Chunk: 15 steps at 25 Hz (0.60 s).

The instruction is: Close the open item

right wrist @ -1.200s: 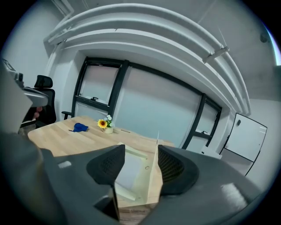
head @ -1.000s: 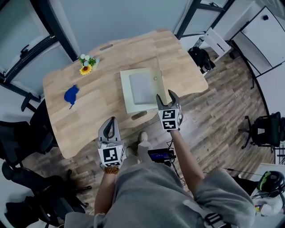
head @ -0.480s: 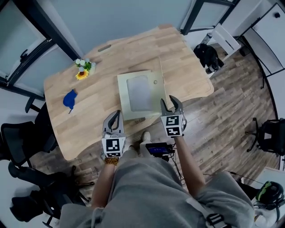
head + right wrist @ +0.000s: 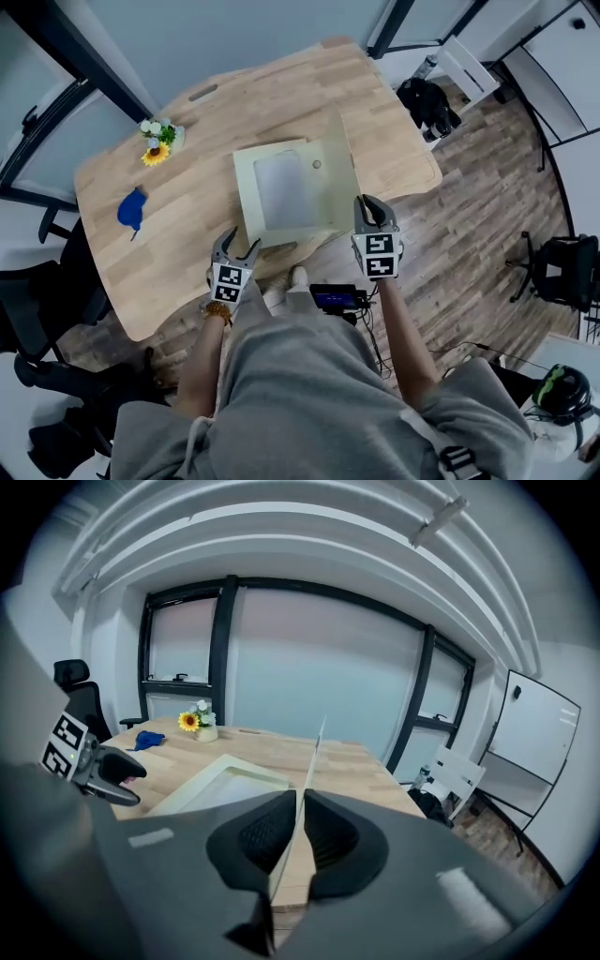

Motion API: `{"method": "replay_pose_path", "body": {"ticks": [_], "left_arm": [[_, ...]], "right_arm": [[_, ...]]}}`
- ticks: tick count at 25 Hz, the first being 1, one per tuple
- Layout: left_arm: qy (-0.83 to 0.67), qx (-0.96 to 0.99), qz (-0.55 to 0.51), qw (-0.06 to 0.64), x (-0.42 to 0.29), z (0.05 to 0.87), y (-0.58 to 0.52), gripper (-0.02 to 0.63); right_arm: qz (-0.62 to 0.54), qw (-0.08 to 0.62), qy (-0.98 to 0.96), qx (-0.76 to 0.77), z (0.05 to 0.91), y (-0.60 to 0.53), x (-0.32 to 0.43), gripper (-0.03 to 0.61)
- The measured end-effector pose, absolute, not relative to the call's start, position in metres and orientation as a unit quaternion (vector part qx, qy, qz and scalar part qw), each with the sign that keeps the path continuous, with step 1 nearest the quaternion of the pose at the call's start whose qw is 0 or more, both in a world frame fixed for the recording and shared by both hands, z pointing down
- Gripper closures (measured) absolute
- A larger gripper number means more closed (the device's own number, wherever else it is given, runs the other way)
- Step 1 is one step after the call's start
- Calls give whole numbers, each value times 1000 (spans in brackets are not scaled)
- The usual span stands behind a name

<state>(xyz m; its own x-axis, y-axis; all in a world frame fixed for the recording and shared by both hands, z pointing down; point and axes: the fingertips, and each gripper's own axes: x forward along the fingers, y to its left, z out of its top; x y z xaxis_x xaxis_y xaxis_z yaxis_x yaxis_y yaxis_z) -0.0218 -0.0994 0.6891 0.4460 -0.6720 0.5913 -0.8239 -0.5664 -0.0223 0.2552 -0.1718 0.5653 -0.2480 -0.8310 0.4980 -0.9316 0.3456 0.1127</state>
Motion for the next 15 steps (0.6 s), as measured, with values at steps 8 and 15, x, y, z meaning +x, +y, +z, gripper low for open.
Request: {"method": "replay_pose_path", "body": {"ticks": [8, 15], "left_arm": [[-335, 855, 370, 142, -7, 758, -92, 298], [-267, 879, 371, 131, 17, 757, -87, 296]], "right_arm": [[180, 234, -759, 580, 578, -177, 282, 557], [177, 279, -747, 576, 592, -183, 290, 538]]}}
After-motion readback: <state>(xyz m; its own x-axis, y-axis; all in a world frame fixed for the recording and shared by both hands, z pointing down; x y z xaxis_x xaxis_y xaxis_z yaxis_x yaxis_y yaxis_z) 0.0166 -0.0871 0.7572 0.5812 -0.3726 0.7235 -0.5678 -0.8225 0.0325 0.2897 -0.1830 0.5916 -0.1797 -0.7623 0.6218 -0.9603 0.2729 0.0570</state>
